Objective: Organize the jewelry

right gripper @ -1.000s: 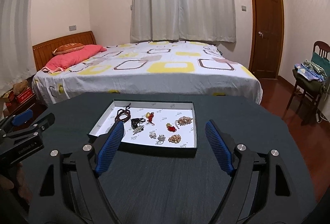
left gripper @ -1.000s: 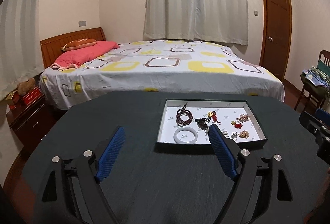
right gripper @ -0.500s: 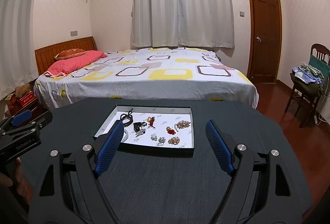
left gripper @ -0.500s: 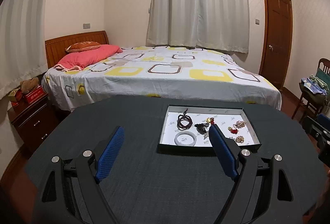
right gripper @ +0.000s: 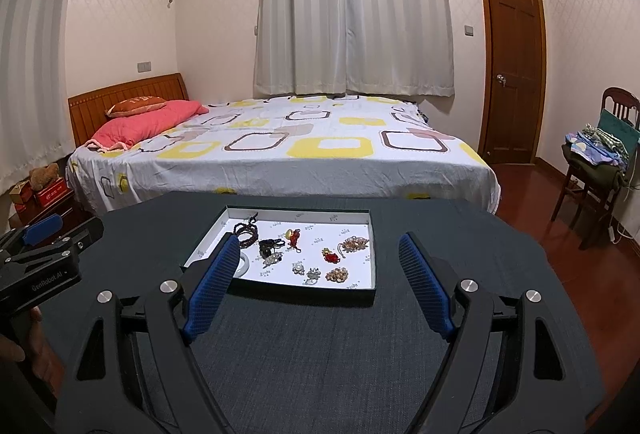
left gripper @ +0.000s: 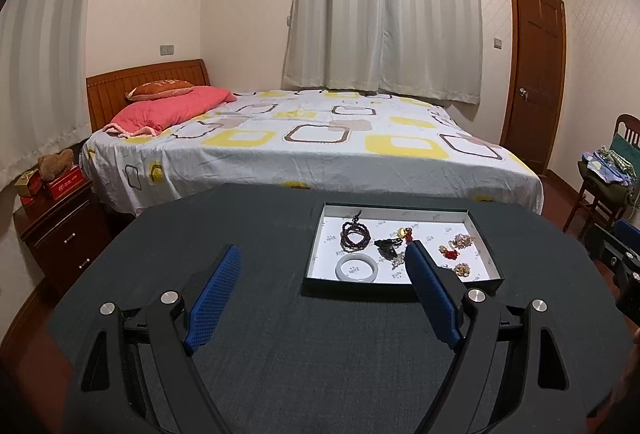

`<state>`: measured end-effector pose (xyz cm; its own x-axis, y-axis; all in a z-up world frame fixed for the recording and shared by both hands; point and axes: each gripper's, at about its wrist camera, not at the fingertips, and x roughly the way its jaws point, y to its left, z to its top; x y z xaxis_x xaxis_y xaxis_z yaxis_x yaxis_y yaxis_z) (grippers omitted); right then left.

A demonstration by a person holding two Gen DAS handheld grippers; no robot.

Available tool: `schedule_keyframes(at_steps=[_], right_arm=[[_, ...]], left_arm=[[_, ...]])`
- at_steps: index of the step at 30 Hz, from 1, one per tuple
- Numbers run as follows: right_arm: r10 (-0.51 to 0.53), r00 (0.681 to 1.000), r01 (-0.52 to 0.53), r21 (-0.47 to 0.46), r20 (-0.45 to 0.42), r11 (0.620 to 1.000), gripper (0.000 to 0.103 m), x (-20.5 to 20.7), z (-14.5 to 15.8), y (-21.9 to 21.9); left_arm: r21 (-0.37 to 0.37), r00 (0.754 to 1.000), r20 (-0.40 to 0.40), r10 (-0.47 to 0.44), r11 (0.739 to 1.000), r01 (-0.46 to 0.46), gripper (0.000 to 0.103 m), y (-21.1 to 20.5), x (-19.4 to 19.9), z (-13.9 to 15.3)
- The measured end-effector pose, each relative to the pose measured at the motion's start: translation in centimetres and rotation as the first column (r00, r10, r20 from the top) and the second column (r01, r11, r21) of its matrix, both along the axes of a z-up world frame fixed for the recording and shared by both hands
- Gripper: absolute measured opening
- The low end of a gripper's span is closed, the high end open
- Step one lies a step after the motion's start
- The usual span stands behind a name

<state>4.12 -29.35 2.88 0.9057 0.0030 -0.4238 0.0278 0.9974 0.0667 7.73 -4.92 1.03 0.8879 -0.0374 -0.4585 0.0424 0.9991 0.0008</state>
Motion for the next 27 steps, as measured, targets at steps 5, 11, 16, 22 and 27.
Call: schedule_keyframes(at_steps=[5, 11, 16, 22, 27], right_arm=[[0.000, 1.000, 0.000, 0.000, 0.001, 1.000, 0.080, -0.01, 0.01, 0.01], [0.002, 1.000, -0.002, 0.001, 0.002, 1.000, 0.080, -0.03, 0.10, 0.16], [0.002, 1.000, -0.002, 0.001, 0.002, 1.000, 0.080, -0.05, 0.08, 0.18], [0.001, 1.000, -0.001, 0.001, 0.003, 1.000, 0.080, -0.07, 0.07, 0.19], [0.002, 1.000, -0.002, 0.001, 0.002, 1.000, 0.080, -0.07, 0.06, 0.19]], left_arm=[[0.000, 1.000, 0.001, -0.001, 1.000, 0.001, 0.081, 0.00, 0.03, 0.01], [0.000, 1.000, 0.002, -0.001, 1.000, 0.001, 0.081, -0.17, -0.06, 0.00], [0.000, 1.000, 0.001, 0.000, 1.000, 0.000, 0.081, -0.26, -0.01, -0.04], [-0.001, 1.000, 0.002, 0.001, 1.000, -0.001, 0.081, -0.25, -0.04, -0.02], [0.000, 1.000, 0.006, 0.005, 1.000, -0.005, 0.081, -0.10, 0.00, 0.07]])
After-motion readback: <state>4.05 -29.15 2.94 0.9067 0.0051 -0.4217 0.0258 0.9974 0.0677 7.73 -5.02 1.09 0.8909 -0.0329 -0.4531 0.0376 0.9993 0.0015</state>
